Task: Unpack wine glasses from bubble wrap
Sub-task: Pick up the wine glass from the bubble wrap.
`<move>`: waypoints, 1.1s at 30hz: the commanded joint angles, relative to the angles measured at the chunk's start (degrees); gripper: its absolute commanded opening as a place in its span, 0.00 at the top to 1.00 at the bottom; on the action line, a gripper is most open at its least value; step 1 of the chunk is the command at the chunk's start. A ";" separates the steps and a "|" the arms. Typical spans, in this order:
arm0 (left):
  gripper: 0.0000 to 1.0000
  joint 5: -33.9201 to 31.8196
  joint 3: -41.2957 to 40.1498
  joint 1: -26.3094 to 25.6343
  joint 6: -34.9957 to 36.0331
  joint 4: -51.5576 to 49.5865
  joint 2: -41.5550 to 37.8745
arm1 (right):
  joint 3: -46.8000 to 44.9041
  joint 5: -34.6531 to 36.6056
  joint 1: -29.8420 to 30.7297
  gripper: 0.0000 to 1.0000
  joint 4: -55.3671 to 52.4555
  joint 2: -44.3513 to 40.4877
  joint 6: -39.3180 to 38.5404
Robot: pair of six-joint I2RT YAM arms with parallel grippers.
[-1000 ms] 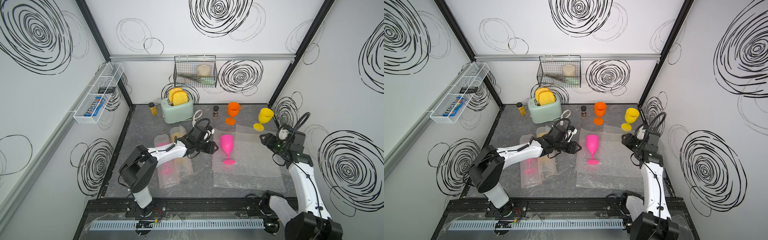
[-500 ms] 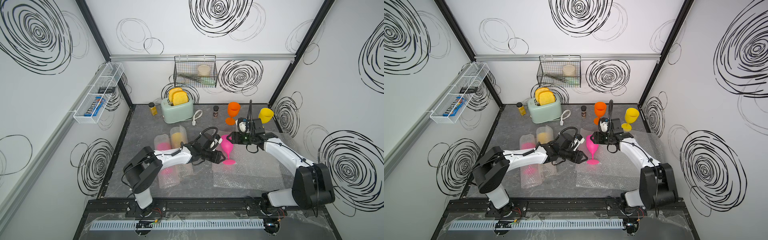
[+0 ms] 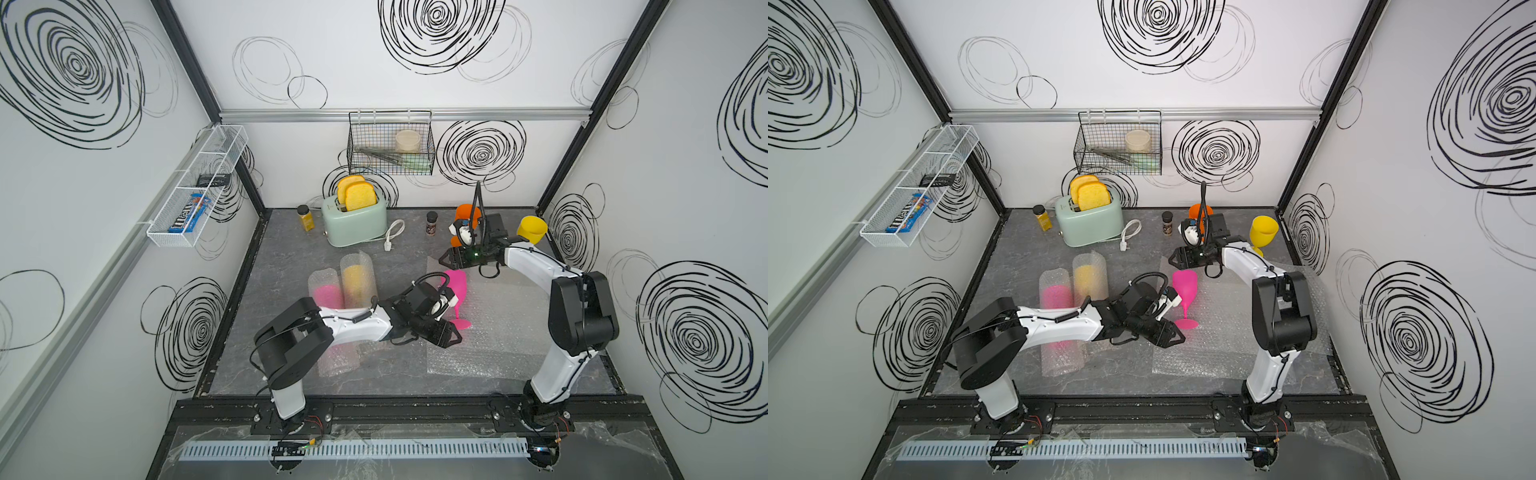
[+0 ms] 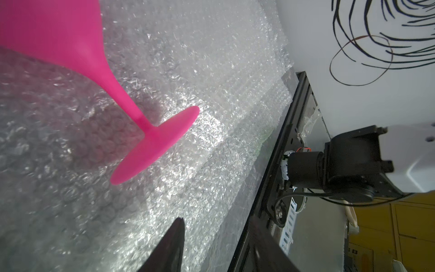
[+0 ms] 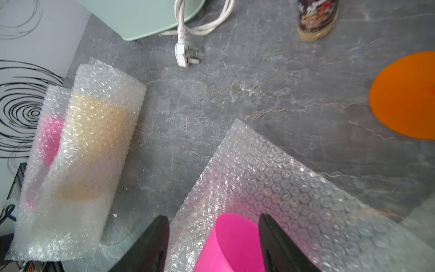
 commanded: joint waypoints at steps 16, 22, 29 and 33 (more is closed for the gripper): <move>0.51 -12.94 1.76 4.13 -1.59 3.26 0.28 | -7.12 -3.41 -2.36 0.36 -10.50 -7.59 -1.11; 0.51 -14.86 1.84 7.11 -1.00 2.96 -1.96 | -11.76 -1.19 -3.12 0.36 -11.44 -11.00 2.89; 0.51 -14.47 1.62 9.76 -0.87 2.99 -2.60 | -19.15 1.73 -8.32 0.37 -5.98 -18.47 11.59; 0.51 -13.87 1.05 9.75 -1.04 3.56 -2.92 | -24.79 5.04 -12.15 0.38 -1.93 -22.64 15.61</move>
